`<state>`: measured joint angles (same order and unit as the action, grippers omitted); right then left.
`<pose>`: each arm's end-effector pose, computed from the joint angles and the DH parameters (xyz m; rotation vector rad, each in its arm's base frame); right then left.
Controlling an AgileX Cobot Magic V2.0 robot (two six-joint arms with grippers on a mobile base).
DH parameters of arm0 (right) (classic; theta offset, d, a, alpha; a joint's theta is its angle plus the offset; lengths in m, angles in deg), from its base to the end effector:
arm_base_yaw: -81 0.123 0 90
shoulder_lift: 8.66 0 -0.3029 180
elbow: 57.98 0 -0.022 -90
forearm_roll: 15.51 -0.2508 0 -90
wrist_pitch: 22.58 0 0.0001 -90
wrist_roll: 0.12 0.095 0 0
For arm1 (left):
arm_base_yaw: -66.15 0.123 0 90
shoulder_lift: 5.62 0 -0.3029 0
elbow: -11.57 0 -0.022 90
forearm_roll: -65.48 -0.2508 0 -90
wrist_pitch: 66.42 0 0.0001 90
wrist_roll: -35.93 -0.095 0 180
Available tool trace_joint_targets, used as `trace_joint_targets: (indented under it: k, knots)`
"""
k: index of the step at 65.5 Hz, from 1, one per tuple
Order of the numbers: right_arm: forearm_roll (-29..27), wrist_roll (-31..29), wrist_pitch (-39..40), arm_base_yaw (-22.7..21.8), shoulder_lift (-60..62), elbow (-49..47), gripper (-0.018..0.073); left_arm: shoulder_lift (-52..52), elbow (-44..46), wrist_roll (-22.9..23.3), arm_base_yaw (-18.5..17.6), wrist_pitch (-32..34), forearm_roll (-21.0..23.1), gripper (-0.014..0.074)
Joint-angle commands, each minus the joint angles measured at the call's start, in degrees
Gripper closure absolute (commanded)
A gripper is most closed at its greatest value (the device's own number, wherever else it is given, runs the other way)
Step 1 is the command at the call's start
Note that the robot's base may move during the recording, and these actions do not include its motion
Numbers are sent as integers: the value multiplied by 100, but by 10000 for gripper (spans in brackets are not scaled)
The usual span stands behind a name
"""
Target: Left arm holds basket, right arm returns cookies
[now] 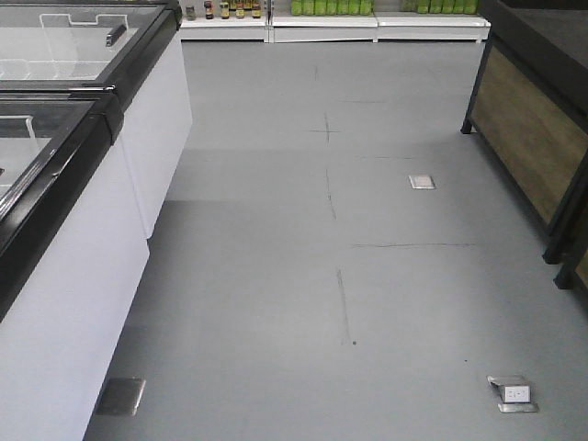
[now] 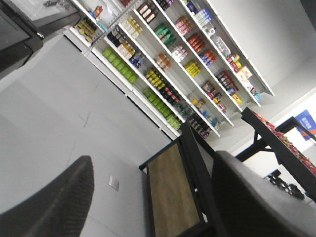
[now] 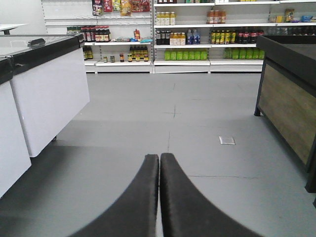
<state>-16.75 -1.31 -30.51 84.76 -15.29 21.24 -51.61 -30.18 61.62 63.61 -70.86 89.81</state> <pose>0.0424 0.0031 0.1917 -0.0554 1.6361 0.0532 0.1339 -0.0090 0.3697 -0.6406 1.5224 -0.7316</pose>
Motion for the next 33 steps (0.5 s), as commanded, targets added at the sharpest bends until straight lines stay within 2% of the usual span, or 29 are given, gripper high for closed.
trace_joint_targets:
  k: [1, 8, 24, 28, 33]
  knots:
    - [5, -35, 395, 0, 96, 25, 570, -362, 330, 26, 190, 713, -70, 119]
    - [5, -35, 395, 0, 96, 25, 570, -806, 733, 26, 827, 550, -93, 117]
    - [5, -35, 395, 0, 96, 25, 570, -1512, 1919, 20, 2888, -407, -561, 117]
    - [5, -35, 395, 0, 96, 25, 570, -1705, 2129, 20, 3184, -526, -538, 117]
    - [5, -35, 395, 0, 96, 25, 570, -2012, 2311, 37, 3358, -497, -486, 117]
